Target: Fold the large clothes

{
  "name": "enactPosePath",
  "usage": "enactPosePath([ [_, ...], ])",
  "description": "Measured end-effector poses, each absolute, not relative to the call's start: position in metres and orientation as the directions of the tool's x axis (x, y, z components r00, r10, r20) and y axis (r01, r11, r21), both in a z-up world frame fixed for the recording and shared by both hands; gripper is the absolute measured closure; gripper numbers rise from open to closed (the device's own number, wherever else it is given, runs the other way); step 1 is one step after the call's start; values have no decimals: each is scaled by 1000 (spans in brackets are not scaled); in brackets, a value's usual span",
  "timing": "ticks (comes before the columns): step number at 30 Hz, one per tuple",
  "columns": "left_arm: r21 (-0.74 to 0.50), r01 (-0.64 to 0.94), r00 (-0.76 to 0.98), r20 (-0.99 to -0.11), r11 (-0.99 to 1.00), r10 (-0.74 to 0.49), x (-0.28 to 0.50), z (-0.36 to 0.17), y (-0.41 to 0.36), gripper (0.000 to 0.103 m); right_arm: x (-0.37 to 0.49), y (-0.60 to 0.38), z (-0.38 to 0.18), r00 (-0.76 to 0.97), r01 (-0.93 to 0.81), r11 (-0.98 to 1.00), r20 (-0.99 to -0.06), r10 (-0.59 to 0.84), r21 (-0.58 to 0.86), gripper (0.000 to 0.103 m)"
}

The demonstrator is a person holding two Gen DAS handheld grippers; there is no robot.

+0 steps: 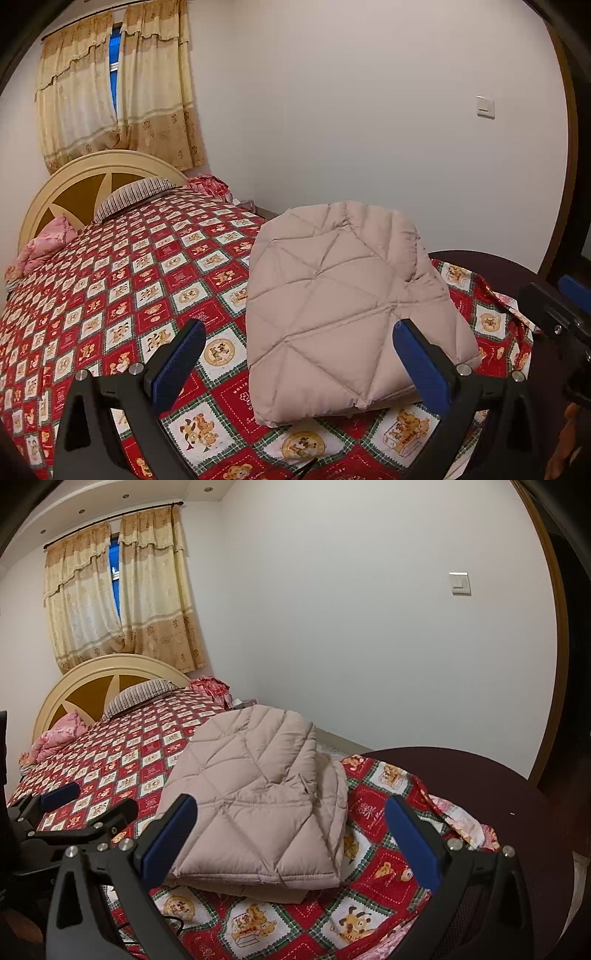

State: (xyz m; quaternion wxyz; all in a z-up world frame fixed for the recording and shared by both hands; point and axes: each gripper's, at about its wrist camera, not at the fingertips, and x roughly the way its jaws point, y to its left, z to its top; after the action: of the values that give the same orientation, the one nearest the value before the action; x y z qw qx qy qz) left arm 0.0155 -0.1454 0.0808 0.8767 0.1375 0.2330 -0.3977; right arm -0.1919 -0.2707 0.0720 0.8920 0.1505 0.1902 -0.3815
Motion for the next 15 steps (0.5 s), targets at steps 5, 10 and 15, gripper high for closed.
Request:
enactPosePath([
  [5, 55, 759, 578, -514, 648, -633, 15, 81, -145, 1, -193, -271, 73, 637, 740, 660, -452, -625, 131, 0],
  [10, 55, 758, 579, -515, 650, -632, 15, 81, -145, 1, -193, -270, 74, 637, 741, 660, -444, -630, 127, 0],
  [15, 54, 757, 579, -516, 651, -631, 16, 80, -145, 1, -194, -271, 74, 638, 740, 660, -444, -629, 129, 0],
])
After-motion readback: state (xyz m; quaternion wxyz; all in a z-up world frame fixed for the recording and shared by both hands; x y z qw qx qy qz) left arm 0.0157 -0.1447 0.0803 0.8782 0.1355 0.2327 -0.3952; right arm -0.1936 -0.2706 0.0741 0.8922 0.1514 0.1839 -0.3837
